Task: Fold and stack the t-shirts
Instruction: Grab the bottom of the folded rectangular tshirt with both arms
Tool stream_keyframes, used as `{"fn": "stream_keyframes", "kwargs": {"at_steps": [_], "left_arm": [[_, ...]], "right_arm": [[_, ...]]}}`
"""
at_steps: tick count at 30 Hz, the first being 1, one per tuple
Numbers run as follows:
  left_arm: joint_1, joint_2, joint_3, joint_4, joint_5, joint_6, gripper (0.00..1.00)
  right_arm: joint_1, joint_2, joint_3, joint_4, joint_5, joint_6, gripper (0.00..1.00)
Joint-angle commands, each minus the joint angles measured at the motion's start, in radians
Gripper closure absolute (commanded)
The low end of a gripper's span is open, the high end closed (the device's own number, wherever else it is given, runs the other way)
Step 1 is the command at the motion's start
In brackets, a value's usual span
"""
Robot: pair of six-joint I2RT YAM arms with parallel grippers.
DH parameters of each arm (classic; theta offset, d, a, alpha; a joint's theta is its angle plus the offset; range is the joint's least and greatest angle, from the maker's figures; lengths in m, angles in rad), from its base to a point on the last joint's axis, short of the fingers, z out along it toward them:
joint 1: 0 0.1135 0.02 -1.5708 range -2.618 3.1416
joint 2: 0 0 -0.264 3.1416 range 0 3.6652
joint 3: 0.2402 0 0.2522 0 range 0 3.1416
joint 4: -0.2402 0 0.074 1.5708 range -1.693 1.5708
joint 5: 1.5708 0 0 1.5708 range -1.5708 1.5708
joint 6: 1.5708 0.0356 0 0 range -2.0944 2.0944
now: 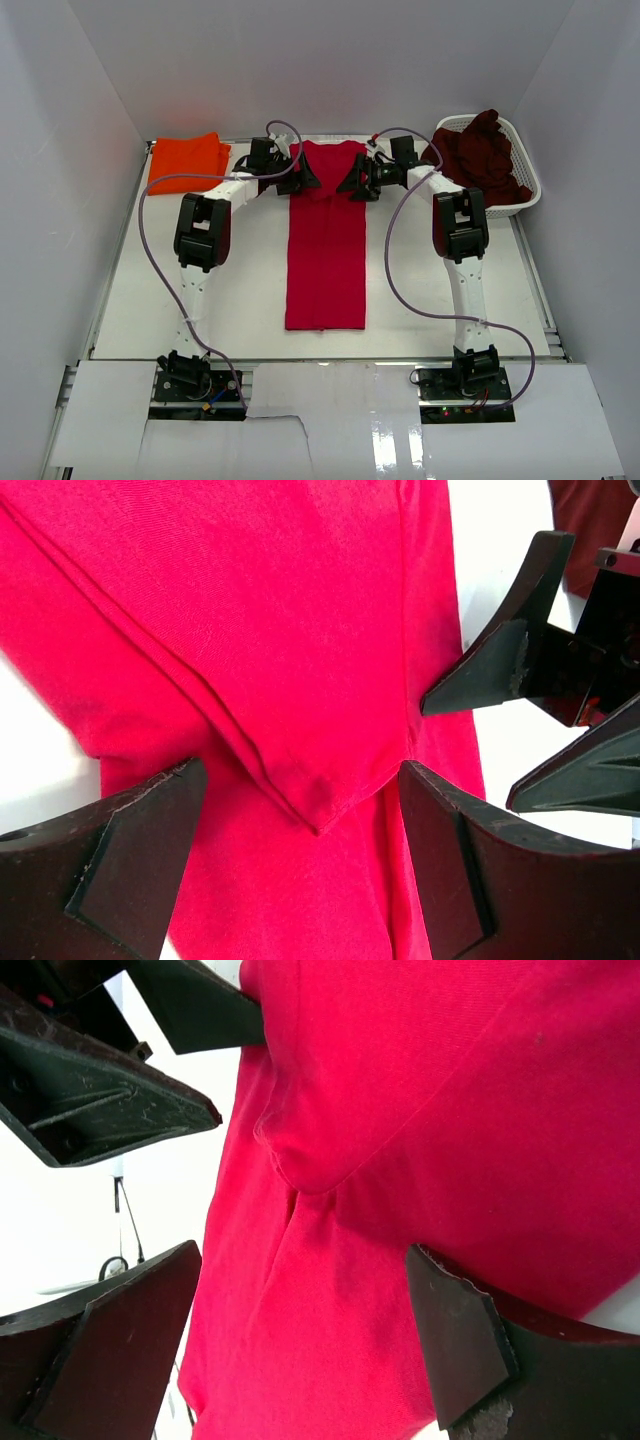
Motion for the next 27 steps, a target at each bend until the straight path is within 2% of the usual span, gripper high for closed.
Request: {"fn": "stream_keyframes", "kwargs": {"at_steps": [1, 8, 14, 18, 20, 21, 22, 25, 26, 27], "left_arm": [[0.013, 0.043, 0.036, -0.062, -0.019, 0.013, 0.11], [0.014, -0.047, 0.023, -0.068, -0.01, -0.006, 0.11], [0.014, -0.24, -0.075, -0.089, -0.039, -0.01, 0.1], [0.014, -0.42, -0.159, -0.111, -0.092, 0.005, 0.07], [0.014, -0.549, -0.244, -0.118, -0.112, -0.013, 0.04], [0.014, -0.592, -0.278, -0.121, -0.106, -0.019, 0.04], [0.014, -0.675, -0.317, -0.122, -0.094, -0.03, 0.04], [0.016, -0.791, -0.507, -0.115, -0.056, -0.067, 0.04], [0.016, -0.864, -0.559, -0.115, -0.062, -0.074, 0.04], [0.016, -0.898, -0.657, -0.114, -0.056, -0.096, 0.04]], "right_arm": [[-0.013, 0.048, 0.037, -0.04, 0.046, -0.031, 0.1], [-0.027, -0.013, 0.058, -0.043, 0.027, -0.026, 0.1], [-0.037, -0.131, 0.052, -0.08, 0.018, -0.042, 0.1], [-0.037, -0.287, 0.025, -0.149, 0.029, -0.091, 0.1], [-0.037, -0.366, -0.07, -0.18, 0.05, -0.132, 0.1], [-0.037, -0.456, -0.124, -0.178, 0.058, -0.138, 0.1], [-0.037, -0.499, -0.247, -0.175, 0.073, -0.143, 0.1], [-0.036, -0.685, -0.452, -0.155, 0.104, -0.171, 0.1], [-0.036, -0.734, -0.601, -0.132, 0.106, -0.164, 0.1], [-0.034, -0.821, -0.673, -0.09, 0.11, -0.151, 0.1]]}}
